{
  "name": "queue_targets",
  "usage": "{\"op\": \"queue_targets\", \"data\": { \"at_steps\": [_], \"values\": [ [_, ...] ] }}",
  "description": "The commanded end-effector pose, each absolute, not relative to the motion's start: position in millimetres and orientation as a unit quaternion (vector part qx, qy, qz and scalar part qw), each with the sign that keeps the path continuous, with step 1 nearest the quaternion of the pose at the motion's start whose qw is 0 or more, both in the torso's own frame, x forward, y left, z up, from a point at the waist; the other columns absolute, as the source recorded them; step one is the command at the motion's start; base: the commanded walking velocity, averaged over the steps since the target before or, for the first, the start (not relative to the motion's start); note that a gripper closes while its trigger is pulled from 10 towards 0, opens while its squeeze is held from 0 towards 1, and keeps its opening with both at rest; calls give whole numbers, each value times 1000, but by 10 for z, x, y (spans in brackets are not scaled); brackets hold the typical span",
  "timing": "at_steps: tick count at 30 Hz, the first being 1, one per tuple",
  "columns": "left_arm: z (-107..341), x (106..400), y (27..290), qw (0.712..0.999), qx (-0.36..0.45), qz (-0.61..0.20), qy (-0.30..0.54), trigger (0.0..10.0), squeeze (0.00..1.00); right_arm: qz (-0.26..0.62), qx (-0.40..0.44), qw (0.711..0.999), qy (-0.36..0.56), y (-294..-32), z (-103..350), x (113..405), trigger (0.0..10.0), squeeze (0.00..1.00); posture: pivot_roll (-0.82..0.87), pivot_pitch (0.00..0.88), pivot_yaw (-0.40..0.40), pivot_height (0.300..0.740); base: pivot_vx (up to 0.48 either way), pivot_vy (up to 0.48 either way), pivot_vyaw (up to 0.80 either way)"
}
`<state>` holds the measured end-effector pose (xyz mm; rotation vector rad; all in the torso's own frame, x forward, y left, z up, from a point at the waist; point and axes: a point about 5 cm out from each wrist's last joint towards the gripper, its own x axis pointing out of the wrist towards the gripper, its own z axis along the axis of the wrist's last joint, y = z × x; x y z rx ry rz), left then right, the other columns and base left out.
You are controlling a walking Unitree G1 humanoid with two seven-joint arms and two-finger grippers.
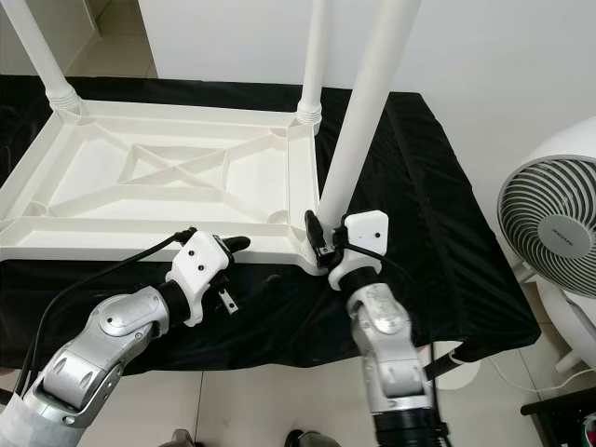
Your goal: Building children table
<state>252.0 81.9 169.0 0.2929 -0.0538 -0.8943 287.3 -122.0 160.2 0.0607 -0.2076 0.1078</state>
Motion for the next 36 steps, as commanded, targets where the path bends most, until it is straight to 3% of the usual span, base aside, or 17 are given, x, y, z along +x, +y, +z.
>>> {"op": "queue_targets", "data": {
  "at_steps": [1, 5, 10, 18, 19, 20, 34, 35, 36],
  "values": [
    [1688, 2483, 795, 882, 136, -451, -21, 10000, 0, -37, 35, 999, 3, -1372, 1140, 2853, 10000, 0, 114, 148, -17, 740, 0, 0, 0],
    [1695, 2486, 794, 881, 137, -451, -22, 10000, 0, -66, 39, 997, 9, -1246, 1101, 2887, 10000, 0, 122, 142, -22, 740, 0, 0, 0],
    [1709, 2497, 810, 884, 139, -447, -24, 10000, 0, -27, 41, 999, 7, -1105, 1103, 2888, 10000, 0, 129, 138, -28, 740, 0, 0, 0],
    [1703, 2476, 789, 885, 134, -446, -24, 10000, 0, -30, 44, 999, -4, -1121, 1104, 2900, 10000, 0, 129, 135, -32, 740, 0, 0, 0],
    [1700, 2478, 791, 885, 133, -446, -23, 10000, 0, -18, 51, 999, -10, -1122, 1111, 2894, 10000, 949, 127, 131, -33, 740, 0, 0, 0],
    [1699, 2480, 792, 885, 134, -446, -23, 10000, 0, -14, 52, 998, -15, -1138, 1121, 2890, 10000, 1000, 127, 131, -33, 740, 0, 0, 0],
    [1704, 2535, 807, 887, 140, -439, -28, 10000, 0, 96, 57, 991, -68, -1331, 1326, 2907, 10000, 1000, 115, 104, -40, 740, 0, 0, 0],
    [1705, 2535, 806, 887, 140, -439, -29, 10000, 0, 106, 53, 991, -69, -1348, 1336, 2911, 10000, 784, 115, 104, -40, 740, 0, 0, 0],
    [1705, 2535, 806, 887, 140, -439, -29, 10000, 0, 106, 53, 991, -69, -1348, 1336, 2911, 10000, 784, 115, 104, -40, 740, 0, 0, 0]
  ]
}}
